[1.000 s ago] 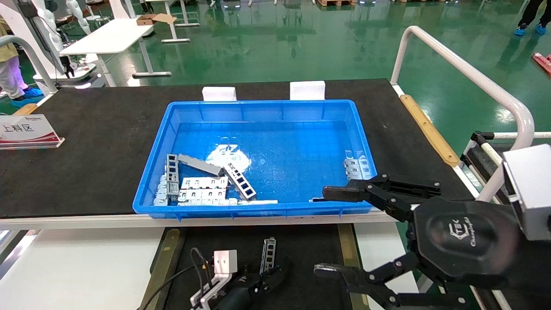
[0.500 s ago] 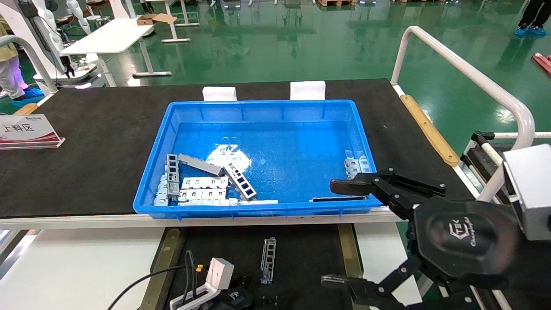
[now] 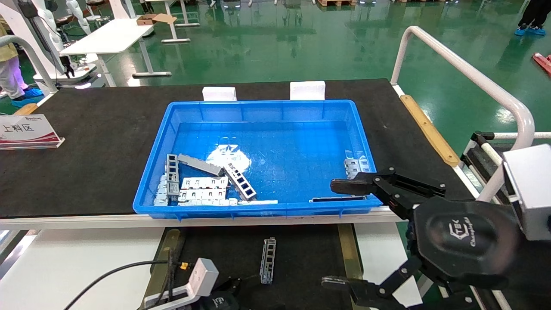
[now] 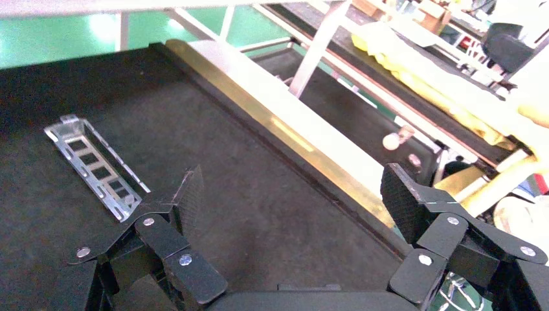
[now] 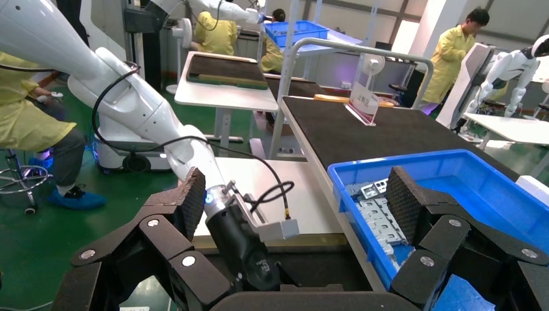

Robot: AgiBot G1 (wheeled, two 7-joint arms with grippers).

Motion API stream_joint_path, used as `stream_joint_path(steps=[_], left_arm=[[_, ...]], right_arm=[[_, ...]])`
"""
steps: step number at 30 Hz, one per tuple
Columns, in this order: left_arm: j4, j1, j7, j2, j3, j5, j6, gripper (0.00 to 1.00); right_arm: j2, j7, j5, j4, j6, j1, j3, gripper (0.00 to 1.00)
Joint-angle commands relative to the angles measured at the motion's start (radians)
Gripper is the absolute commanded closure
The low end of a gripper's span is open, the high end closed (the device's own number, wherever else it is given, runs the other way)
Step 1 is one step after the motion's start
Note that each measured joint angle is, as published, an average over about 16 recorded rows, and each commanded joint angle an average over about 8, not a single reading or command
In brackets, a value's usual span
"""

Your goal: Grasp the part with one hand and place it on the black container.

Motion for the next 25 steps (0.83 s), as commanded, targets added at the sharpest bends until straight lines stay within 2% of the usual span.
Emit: stream_joint_path(steps=[1, 11, 25], left_arm=[[-0.001, -0.007, -0.003, -0.016, 0.001, 0.003, 0.025, 0.0], [-0.114, -0.009, -0.021, -0.105, 0.0, 0.003, 0.068, 0.0], [-0.252, -0.015, -0.059, -0.175, -0.004, -0.004, 0.023, 0.0]], right_arm=[[0.0, 0.0, 0.0, 0.0, 0.0, 0.0, 0.0, 0.0], [0.0, 0.0, 0.0, 0.0, 0.0, 0.0, 0.0, 0.0], [0.0, 0.0, 0.0, 0.0, 0.0, 0.0, -0.001, 0.0]])
